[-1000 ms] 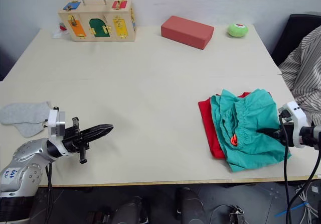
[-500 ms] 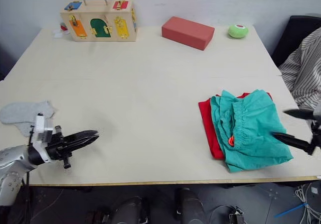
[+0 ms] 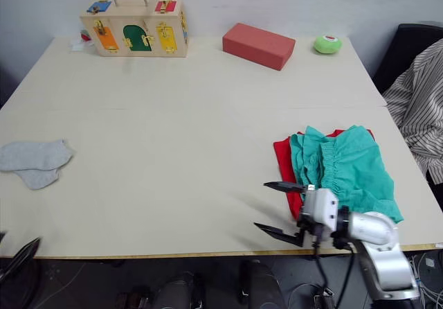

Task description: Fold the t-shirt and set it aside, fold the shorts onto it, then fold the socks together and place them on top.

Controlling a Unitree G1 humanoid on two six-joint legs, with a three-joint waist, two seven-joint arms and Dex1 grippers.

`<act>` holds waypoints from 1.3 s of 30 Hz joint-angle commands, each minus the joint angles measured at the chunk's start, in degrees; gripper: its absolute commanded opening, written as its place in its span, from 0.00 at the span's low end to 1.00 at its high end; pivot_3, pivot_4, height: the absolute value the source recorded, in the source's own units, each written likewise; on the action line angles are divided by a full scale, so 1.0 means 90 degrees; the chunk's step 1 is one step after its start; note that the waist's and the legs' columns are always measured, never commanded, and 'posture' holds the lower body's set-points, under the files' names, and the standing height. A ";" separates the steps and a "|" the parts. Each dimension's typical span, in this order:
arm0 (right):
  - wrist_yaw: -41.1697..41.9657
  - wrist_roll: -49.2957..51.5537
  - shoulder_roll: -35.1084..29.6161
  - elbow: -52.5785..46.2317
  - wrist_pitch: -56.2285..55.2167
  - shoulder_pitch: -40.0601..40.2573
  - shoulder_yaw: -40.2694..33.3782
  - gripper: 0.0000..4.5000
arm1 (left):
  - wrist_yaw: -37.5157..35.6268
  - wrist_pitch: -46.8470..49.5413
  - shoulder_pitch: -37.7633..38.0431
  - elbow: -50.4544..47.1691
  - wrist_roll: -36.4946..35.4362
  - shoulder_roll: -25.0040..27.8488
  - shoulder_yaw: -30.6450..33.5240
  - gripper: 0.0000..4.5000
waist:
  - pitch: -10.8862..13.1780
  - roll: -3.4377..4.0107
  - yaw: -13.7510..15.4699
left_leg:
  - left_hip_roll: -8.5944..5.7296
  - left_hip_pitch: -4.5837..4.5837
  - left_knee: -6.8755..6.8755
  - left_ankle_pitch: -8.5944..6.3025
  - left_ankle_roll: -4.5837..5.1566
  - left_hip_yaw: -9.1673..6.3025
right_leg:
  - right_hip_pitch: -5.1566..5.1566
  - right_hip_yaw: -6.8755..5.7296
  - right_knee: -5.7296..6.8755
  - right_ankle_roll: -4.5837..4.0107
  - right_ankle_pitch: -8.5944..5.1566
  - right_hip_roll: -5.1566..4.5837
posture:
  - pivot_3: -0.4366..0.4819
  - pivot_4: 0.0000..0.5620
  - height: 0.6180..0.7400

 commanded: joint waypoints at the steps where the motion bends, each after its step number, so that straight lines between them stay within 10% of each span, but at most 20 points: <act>1: -0.0248 0.0000 0.0004 -0.0431 -0.0068 0.0059 0.0102 1.00 | 0.0501 0.0190 0.0318 0.0010 -0.0386 -0.0276 0.0521 1.00 | -0.0004 -0.0006 0.0030 | -0.0005 0.0002 0.0002 -0.0001 0.0000 -0.0004 | 0.0004 -0.0004 -0.0002 0.0000 0.0000 -0.0007 | 0.48 0.27 1.00; 12: -0.0483 0.0295 -0.0149 -0.0633 0.0108 0.0210 0.0073 1.00 | 0.1170 0.0361 -0.0625 -0.0232 -0.0547 0.0269 0.0340 1.00 | -0.0015 -0.0015 0.0164 | -0.0020 0.0000 0.0002 0.0021 0.0035 -0.0182 | 0.0141 -0.0185 -0.0069 -0.0001 -0.0013 -0.0044 | 0.48 0.27 1.00; 26: -0.0739 0.1148 -0.0463 -0.1619 0.0822 0.0139 0.0035 1.00 | 0.0119 0.1272 -0.3845 0.2494 0.1720 0.3926 -0.2958 1.00 | -0.0008 0.0014 0.0096 | -0.0020 0.0009 -0.0019 0.0028 0.0024 -0.0144 | 0.0119 -0.0158 -0.0051 -0.0006 -0.0012 -0.0039 | 0.48 0.27 1.00; 34: -0.0844 0.1073 -0.0504 -0.1566 0.0868 0.0059 0.0039 1.00 | -0.0426 0.0641 -0.6204 0.4729 0.2545 0.3810 -0.4326 1.00 | -0.0008 0.0012 0.0177 | -0.0029 -0.0004 -0.0007 0.0045 -0.0002 -0.0087 | 0.0070 -0.0141 0.0002 -0.0007 -0.0017 -0.0038 | 0.48 0.27 1.00; 39: -0.0907 0.1044 -0.0523 -0.1593 0.0903 0.0099 0.0017 1.00 | -0.0728 0.0247 -0.6929 0.5508 0.2851 0.3685 -0.4734 0.74 | -0.0008 0.0012 0.0212 | -0.0029 0.0008 0.0030 0.0046 0.0019 -0.0085 | 0.0073 -0.0125 0.0050 -0.0002 -0.0013 -0.0046 | 0.48 0.27 1.00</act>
